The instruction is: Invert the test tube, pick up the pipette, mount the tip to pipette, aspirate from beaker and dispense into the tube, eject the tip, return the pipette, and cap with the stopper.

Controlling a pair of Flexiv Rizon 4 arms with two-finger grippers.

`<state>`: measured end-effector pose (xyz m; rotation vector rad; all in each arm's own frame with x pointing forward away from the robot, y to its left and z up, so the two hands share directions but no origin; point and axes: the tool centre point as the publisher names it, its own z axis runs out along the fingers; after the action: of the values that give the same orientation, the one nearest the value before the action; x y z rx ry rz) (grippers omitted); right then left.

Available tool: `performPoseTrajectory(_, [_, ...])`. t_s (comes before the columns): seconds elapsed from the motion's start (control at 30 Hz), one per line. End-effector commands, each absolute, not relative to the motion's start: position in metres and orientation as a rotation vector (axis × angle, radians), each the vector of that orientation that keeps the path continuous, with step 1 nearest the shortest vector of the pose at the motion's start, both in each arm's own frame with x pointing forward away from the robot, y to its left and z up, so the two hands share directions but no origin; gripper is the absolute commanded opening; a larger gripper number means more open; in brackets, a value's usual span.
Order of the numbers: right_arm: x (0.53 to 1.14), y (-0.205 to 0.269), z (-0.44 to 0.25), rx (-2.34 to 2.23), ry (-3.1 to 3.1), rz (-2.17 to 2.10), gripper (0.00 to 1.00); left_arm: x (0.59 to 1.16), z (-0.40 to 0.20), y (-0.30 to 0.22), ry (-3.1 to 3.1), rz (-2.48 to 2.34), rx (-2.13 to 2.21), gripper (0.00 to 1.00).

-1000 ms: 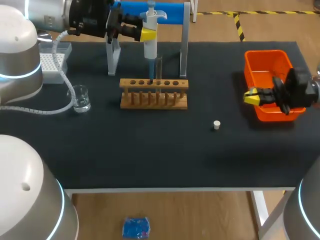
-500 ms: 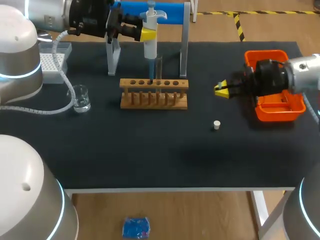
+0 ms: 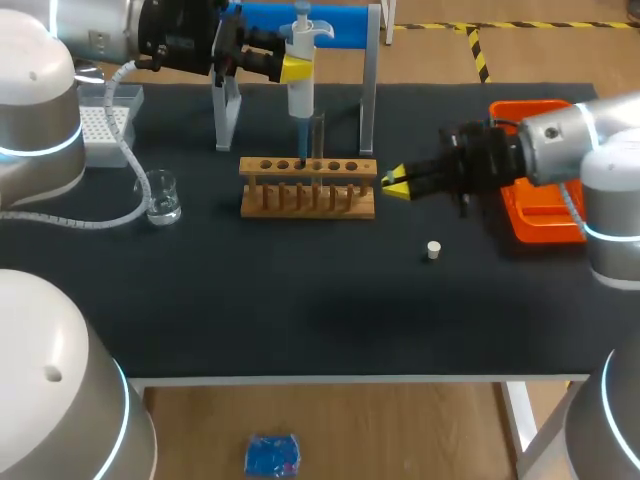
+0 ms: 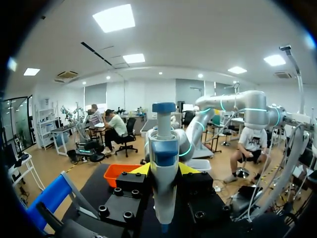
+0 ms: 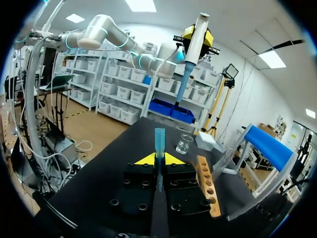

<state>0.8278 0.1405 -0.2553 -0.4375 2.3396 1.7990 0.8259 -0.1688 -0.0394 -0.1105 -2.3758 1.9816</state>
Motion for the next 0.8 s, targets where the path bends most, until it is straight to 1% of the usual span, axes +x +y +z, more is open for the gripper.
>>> performPoseTrajectory(0.03, [0.834, 0.165, -0.259, -0.446, 2.345, 1.793, 0.00, 0.826, -0.040, -0.169, -2.375, 1.986, -0.111, 0.00])
performPoseTrajectory(0.33, [0.837, 0.195, -0.255, -0.471, 2.337, 1.796, 0.00, 0.826, -0.040, -0.169, -2.375, 1.986, -0.111, 0.00])
performPoseTrajectory(0.8, [0.841, 0.225, -0.256, -0.495, 2.350, 1.777, 0.00, 0.826, -0.040, -0.169, -2.375, 1.986, -0.111, 0.00])
